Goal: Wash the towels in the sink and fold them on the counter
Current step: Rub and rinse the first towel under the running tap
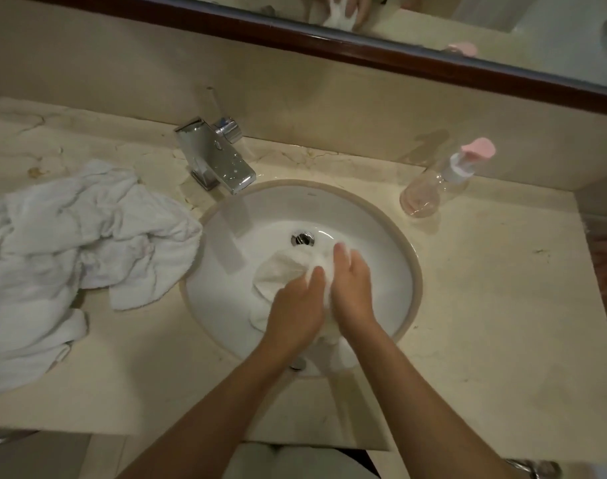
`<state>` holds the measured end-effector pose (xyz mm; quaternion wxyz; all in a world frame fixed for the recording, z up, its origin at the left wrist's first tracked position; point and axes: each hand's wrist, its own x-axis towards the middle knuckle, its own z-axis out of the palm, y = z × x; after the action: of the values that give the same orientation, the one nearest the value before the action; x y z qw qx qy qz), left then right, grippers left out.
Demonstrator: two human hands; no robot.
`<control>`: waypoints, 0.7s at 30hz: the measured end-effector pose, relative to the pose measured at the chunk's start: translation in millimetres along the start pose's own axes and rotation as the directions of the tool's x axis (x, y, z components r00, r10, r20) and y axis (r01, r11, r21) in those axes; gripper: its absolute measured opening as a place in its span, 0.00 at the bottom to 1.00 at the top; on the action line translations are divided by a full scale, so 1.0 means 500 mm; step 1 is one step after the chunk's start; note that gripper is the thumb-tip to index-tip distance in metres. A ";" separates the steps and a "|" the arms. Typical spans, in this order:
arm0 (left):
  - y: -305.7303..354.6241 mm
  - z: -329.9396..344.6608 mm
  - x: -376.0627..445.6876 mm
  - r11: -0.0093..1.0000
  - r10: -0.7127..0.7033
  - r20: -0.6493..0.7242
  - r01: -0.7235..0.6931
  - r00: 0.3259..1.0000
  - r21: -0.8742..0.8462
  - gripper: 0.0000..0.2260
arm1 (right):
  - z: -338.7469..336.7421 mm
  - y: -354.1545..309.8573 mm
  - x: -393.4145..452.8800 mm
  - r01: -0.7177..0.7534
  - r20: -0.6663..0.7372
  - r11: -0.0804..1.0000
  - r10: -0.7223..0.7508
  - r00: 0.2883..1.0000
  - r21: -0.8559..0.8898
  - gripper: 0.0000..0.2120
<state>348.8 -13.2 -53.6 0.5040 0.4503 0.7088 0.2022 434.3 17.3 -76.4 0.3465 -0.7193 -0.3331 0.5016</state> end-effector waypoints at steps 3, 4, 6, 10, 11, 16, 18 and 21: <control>0.008 -0.013 0.002 0.988 0.051 0.020 -0.053 0.999 0.148 0.20 | -0.005 -0.017 0.039 -0.128 0.085 0.991 0.124 0.989 0.035 0.15; 0.010 -0.032 0.035 0.998 -0.055 -0.047 0.057 0.997 0.032 0.22 | -0.003 -0.018 0.019 -0.111 0.218 0.992 0.122 0.968 -0.061 0.13; 0.008 -0.066 0.095 0.965 -0.221 -0.066 0.209 0.973 -0.157 0.27 | 0.014 -0.006 -0.028 -0.010 0.394 0.980 0.088 0.915 -0.197 0.14; 0.011 -0.035 0.056 0.998 -0.049 0.048 0.048 0.998 0.031 0.22 | 0.048 -0.004 0.015 -0.146 0.031 0.988 0.145 0.989 0.056 0.16; 0.009 -0.027 0.033 0.998 -0.003 0.072 -0.001 0.997 0.062 0.21 | 0.050 -0.011 0.033 -0.223 -0.022 0.957 0.231 0.973 0.188 0.16; -0.068 -0.042 0.066 0.975 -0.072 -0.173 0.106 0.982 0.196 0.22 | -0.003 -0.031 0.036 -0.337 0.237 0.867 0.264 0.935 0.365 0.21; -0.104 -0.054 0.072 0.978 -0.154 -0.204 0.179 0.967 0.112 0.18 | -0.049 -0.026 0.017 -0.355 0.296 0.748 0.219 0.930 0.561 0.24; -0.154 -0.054 0.066 0.840 -0.428 0.124 0.445 0.895 -0.310 0.09 | -0.098 0.042 -0.004 -0.485 0.412 0.460 0.256 0.874 0.743 0.26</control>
<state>288.5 -20.4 -117.0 0.6222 0.1911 0.7358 0.1869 483.2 -3.6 -80.2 0.4815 -0.4573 0.0700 0.7444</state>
